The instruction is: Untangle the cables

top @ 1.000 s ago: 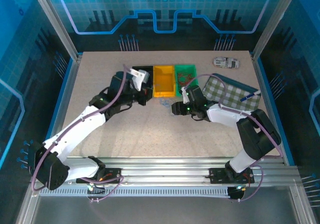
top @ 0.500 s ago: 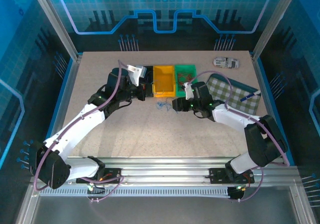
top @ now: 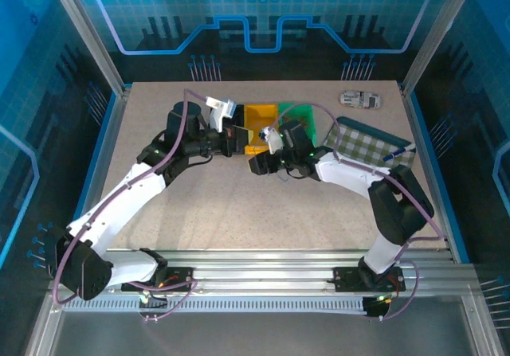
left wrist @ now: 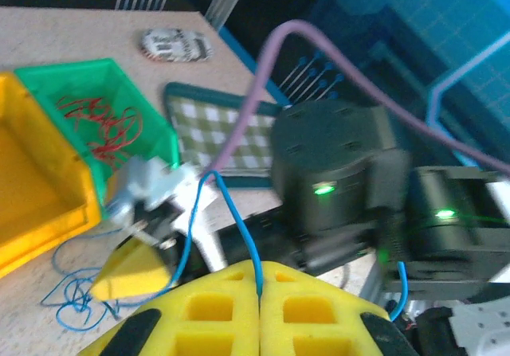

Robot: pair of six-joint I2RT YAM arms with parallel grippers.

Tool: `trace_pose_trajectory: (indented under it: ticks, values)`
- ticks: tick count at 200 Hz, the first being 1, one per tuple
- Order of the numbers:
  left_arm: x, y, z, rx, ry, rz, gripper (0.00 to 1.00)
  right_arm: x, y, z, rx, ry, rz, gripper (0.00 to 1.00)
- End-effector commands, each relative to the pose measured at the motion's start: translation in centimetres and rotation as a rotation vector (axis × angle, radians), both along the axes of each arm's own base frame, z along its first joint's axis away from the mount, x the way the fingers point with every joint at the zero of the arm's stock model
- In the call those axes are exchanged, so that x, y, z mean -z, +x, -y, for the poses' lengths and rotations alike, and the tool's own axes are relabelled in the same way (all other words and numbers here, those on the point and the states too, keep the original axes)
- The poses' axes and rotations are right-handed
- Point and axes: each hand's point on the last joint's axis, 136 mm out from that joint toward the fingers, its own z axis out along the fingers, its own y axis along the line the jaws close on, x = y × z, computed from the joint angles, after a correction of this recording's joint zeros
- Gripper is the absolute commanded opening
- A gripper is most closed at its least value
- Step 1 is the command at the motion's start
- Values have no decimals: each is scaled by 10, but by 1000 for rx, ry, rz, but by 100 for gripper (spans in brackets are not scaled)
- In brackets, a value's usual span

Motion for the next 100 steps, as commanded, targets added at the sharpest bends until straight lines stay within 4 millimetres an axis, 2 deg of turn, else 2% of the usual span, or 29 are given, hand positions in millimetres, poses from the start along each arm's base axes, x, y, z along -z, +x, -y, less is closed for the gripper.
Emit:
trace_pose_trajectory:
  ticks: [1,26,55,76,100]
  values:
    - [-44,-12,9,102,-110,63,0,4,8,-8,4,-4,-4,54]
    - [-56,-11,6,101,-157,65,0,19,23,-3,81,-46,-16,50]
    - [-70,1,-6,28,-182,103,0,47,30,20,187,-142,-56,48]
    - [-89,18,-27,-76,-231,155,0,63,24,43,250,-187,-89,47]
    - [-115,44,-64,-246,-327,214,0,80,15,75,346,-208,-154,46]
